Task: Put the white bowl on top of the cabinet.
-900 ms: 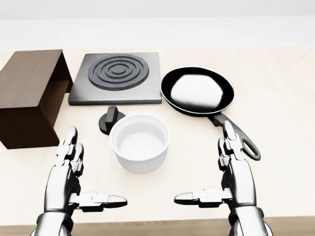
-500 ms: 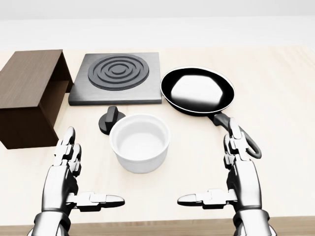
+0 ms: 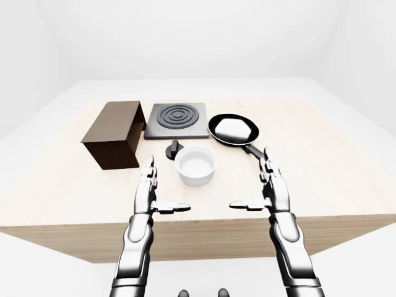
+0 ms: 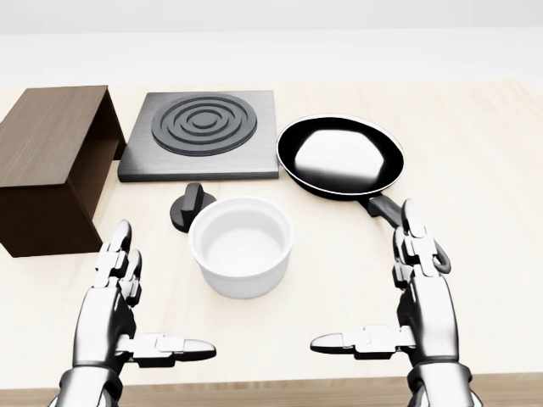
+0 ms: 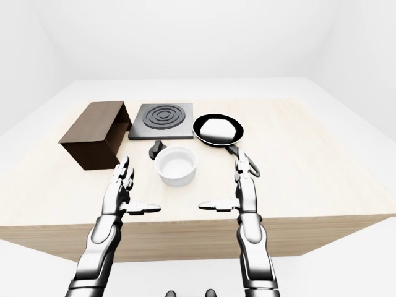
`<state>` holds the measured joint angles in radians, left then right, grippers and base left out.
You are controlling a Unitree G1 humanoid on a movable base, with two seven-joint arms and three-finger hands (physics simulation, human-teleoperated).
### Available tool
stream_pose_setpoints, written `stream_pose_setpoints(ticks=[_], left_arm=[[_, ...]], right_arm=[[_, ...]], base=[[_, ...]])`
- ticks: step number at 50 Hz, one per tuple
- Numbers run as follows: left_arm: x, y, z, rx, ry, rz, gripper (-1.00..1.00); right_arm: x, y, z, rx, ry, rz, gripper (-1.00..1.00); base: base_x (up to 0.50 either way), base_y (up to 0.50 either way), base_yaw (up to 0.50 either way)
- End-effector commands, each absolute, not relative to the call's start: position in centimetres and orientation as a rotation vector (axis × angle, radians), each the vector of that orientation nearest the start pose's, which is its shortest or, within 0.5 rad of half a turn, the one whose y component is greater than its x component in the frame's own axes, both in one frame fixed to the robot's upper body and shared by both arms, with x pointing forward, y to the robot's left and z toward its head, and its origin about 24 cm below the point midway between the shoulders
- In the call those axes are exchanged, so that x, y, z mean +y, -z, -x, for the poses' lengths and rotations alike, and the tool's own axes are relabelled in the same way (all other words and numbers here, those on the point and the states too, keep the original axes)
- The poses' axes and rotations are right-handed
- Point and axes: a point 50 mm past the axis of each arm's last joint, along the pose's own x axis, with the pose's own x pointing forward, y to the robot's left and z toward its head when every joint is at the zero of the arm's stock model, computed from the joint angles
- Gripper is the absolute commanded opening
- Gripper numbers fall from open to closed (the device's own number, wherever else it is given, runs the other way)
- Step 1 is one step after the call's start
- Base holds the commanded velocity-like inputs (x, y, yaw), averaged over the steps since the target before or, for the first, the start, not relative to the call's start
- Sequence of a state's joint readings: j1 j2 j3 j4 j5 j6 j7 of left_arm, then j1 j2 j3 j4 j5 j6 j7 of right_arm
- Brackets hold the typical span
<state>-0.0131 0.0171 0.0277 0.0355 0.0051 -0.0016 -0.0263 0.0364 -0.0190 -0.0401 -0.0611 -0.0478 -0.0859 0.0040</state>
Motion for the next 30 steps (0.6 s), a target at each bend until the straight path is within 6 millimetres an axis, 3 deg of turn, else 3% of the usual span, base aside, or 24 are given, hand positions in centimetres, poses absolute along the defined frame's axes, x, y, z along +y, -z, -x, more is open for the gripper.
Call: stream_pose_setpoints(ticks=[1,30], left_arm=[[15.57,-3.59,-25.49,0.023,0.008,-0.022,1.00],[15.63,-3.57,-25.62,0.026,0.008,-0.022,1.00]], right_arm=[[-16.48,-5.70,-24.57,-0.116,0.045,0.068,1.00],[-16.58,-5.63,-25.02,-0.105,0.036,0.051,1.00]], base=[[0.00,0.00,0.00],[0.08,0.14,0.00]])
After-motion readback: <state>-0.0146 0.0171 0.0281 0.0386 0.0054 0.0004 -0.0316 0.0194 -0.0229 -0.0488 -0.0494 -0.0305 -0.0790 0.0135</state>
